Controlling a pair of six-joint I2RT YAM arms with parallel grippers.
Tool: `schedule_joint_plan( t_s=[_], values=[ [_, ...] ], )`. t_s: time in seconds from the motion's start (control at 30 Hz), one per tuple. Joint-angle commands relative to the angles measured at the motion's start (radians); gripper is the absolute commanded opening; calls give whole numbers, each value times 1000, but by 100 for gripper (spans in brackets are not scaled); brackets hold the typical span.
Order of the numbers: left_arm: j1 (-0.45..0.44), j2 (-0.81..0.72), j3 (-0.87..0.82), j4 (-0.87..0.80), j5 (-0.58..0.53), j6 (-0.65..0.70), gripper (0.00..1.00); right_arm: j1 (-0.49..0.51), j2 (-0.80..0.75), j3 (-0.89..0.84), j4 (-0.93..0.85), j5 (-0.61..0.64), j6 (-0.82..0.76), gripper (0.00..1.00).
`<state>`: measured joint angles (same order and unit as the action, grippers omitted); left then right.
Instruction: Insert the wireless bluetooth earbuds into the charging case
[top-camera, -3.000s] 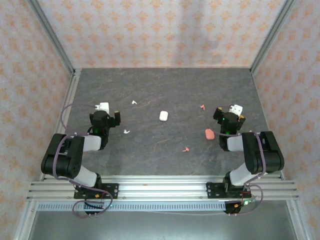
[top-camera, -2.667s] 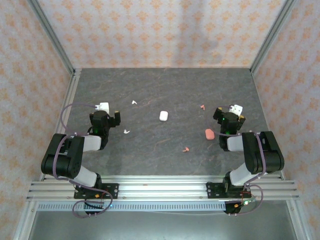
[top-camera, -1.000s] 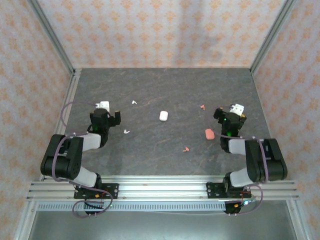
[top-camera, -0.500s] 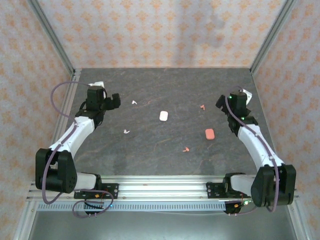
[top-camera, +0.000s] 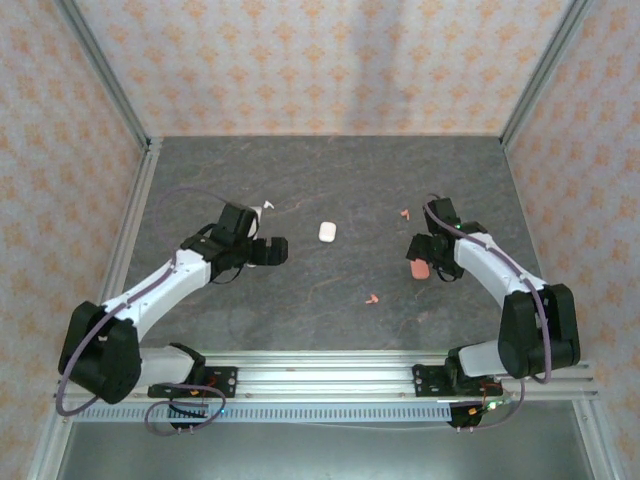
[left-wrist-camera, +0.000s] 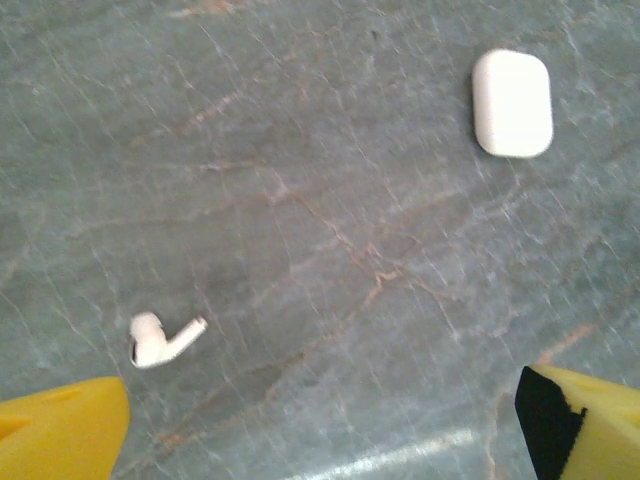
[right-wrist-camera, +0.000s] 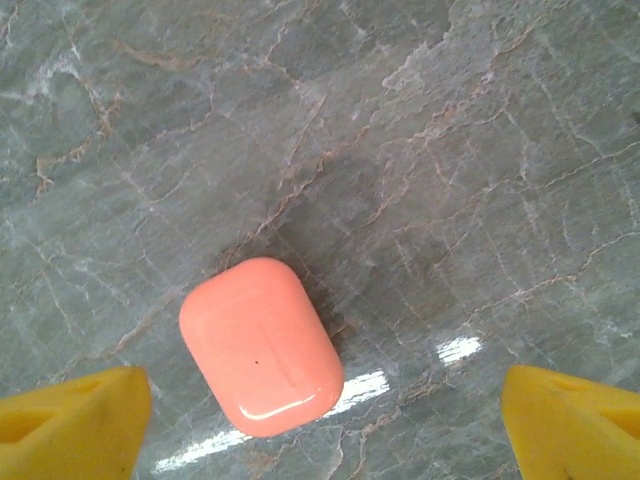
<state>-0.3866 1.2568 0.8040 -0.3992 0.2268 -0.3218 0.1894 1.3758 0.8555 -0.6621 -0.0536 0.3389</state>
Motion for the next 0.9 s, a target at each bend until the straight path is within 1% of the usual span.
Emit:
schedule_joint_plan(
  t_s=[0.0, 0.1, 0.2, 0.27, 0.33, 0.47, 0.57, 0.67, 0.77, 0.87],
  values=[
    [-15, -38, -23, 50, 34, -16, 100, 3, 0, -10, -32, -18, -64, 90],
    [-19, -53, -23, 46, 49, 6, 100, 5, 47, 13, -55, -23, -93, 88],
    [-21, -84, -41, 89, 75, 20, 100, 7, 87, 23, -48, -35, -115, 81],
    [-21, -97, -47, 117, 86, 26, 100, 10, 114, 33, -44, -50, -133, 78],
    [-20, -99, -45, 126, 88, 26, 100, 21, 140, 50, -47, -58, -147, 77],
    [-26, -82, -46, 140, 86, 20, 100, 62, 197, 85, -60, -39, -166, 77],
    [-32, -57, -41, 135, 88, 19, 100, 74, 244, 103, -65, -26, -173, 76],
    [-37, -37, -28, 128, 84, 17, 100, 75, 278, 118, -83, -26, -181, 72],
    [-38, -19, -14, 109, 51, -1, 100, 76, 286, 116, -84, -35, -185, 65],
    [-40, -2, -6, 110, 38, -21, 100, 77, 292, 120, -90, -39, -197, 55]
  ],
)
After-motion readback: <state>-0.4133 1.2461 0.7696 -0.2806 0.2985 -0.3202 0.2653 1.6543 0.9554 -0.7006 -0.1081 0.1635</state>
